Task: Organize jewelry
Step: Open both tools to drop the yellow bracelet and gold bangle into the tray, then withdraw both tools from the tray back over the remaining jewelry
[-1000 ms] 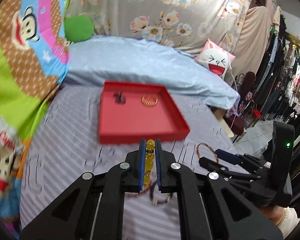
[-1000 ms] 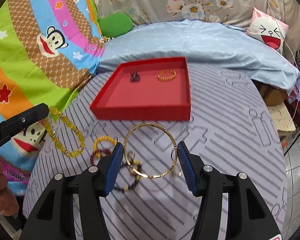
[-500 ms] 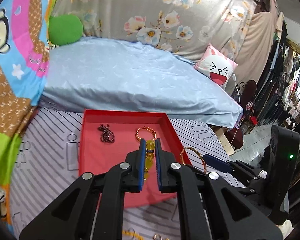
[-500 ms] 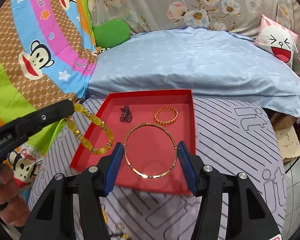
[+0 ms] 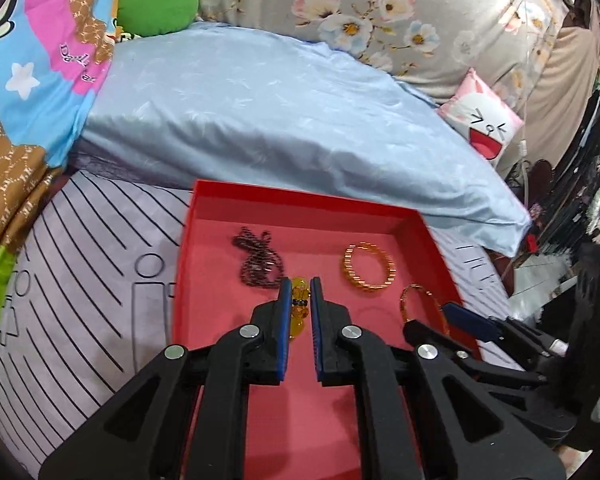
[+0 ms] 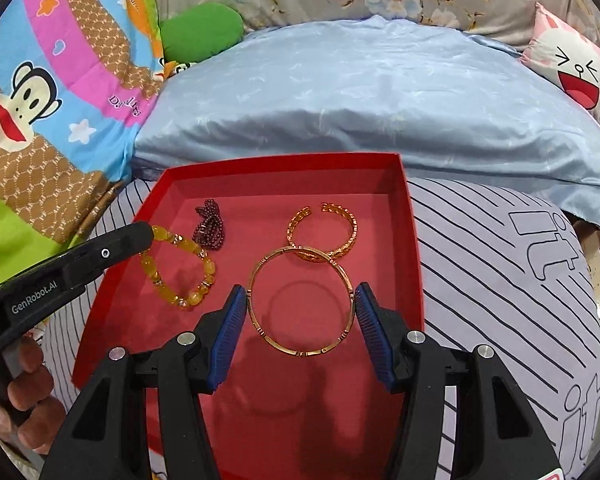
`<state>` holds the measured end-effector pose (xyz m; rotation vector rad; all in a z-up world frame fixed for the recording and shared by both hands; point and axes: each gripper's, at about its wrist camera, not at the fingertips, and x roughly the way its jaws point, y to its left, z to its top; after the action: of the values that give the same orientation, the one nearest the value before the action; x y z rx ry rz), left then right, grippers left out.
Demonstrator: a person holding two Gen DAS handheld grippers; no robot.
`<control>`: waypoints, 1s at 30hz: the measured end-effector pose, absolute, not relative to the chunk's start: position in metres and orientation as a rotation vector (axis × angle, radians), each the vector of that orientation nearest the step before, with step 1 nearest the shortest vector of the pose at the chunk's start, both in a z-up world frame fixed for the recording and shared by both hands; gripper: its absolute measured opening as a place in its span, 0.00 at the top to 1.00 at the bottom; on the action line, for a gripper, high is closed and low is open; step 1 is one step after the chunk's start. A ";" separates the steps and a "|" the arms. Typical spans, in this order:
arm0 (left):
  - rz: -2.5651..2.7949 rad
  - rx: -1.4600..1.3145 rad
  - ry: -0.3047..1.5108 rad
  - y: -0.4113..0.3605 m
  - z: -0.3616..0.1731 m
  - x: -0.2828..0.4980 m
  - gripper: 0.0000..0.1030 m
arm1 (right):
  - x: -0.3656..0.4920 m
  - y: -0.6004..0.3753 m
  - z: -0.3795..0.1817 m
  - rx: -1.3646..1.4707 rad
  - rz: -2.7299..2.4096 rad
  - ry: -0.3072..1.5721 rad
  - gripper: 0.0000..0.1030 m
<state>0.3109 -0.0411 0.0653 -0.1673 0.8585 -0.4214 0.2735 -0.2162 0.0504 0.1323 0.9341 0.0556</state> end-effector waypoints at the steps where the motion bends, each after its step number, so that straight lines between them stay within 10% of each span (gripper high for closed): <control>1: -0.411 -0.151 0.857 -0.041 0.063 0.311 0.91 | 0.276 -0.216 0.049 0.131 0.056 0.938 0.48; 9: -0.328 -0.088 0.847 -0.040 0.056 0.316 0.91 | 0.281 -0.212 0.042 0.119 0.039 0.951 0.47; 13: -0.299 -0.046 0.799 -0.043 0.065 0.310 0.60 | 0.281 -0.212 0.044 0.127 0.037 0.947 0.46; 30: -0.282 -0.041 0.711 -0.029 0.103 0.260 0.60 | 0.228 -0.218 0.088 0.140 0.039 0.862 0.46</control>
<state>0.2600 -0.0288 0.1032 -0.0413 0.7107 -0.2815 0.2282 -0.2184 0.0883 0.1399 0.8620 0.0386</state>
